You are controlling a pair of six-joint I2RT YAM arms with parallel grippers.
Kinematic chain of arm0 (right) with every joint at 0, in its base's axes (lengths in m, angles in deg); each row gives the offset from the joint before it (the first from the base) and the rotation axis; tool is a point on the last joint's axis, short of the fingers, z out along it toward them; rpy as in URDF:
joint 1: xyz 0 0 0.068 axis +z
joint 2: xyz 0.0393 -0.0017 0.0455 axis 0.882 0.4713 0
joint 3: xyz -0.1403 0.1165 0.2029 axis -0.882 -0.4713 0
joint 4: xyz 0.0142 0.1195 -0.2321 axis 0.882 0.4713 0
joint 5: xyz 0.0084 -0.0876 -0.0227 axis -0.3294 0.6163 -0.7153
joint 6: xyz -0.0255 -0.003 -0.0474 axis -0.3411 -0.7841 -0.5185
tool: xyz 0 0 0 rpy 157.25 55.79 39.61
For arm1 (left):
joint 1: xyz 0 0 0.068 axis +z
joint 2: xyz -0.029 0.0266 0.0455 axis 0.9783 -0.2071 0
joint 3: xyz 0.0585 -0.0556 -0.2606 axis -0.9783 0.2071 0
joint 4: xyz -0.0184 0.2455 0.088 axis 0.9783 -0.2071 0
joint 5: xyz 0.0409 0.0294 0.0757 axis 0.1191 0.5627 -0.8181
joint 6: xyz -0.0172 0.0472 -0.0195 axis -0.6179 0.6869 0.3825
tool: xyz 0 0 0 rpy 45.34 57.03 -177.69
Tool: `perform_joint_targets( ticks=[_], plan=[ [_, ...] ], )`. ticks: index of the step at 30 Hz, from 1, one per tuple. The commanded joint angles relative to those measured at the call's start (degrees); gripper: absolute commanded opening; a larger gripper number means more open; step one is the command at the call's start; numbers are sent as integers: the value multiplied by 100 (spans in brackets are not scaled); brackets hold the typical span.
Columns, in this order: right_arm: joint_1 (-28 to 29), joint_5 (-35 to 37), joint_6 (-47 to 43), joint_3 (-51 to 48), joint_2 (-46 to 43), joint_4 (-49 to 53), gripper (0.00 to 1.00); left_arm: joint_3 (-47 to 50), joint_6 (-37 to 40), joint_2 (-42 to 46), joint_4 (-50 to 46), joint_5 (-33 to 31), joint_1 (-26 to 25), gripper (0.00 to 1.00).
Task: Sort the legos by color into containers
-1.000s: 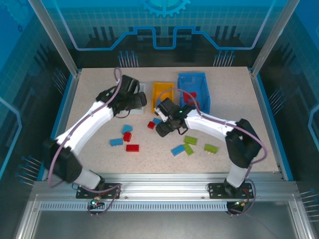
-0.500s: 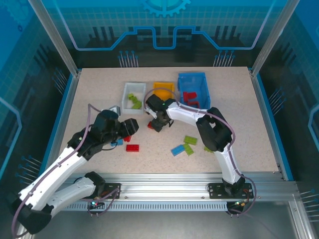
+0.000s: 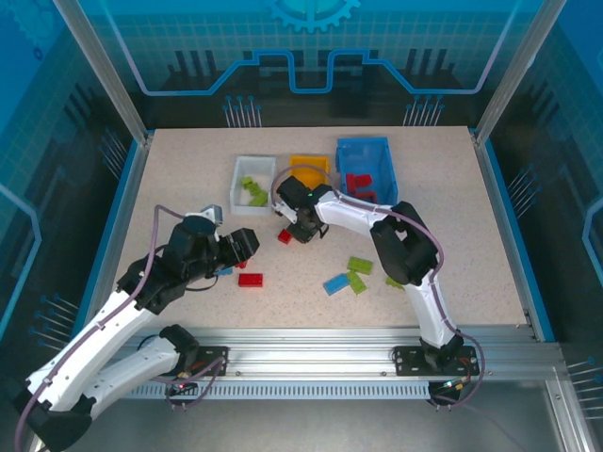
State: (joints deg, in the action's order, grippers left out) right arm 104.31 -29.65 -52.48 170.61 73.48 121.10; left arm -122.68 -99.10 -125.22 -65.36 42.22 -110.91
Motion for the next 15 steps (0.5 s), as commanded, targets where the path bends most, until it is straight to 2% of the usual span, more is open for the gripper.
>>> perform_joint_targets(
  ticks=[1,3,5,10,15],
  plan=[
    [-4,70,370,-351,-989,-60,27,40,-26,-155,301,130,-44,70],
    [-100,157,725,-298,-1277,-53,28,14,11,-370,533,143,-49,71],
    [-185,228,1043,60,-1205,65,28,-36,67,-606,777,150,-57,71],
    [-426,588,1671,1561,-195,644,28,-265,290,-1181,1209,1,-100,71],
    [-822,222,2289,2864,762,1039,27,-360,391,-1414,1348,-110,-115,71]
  ],
)
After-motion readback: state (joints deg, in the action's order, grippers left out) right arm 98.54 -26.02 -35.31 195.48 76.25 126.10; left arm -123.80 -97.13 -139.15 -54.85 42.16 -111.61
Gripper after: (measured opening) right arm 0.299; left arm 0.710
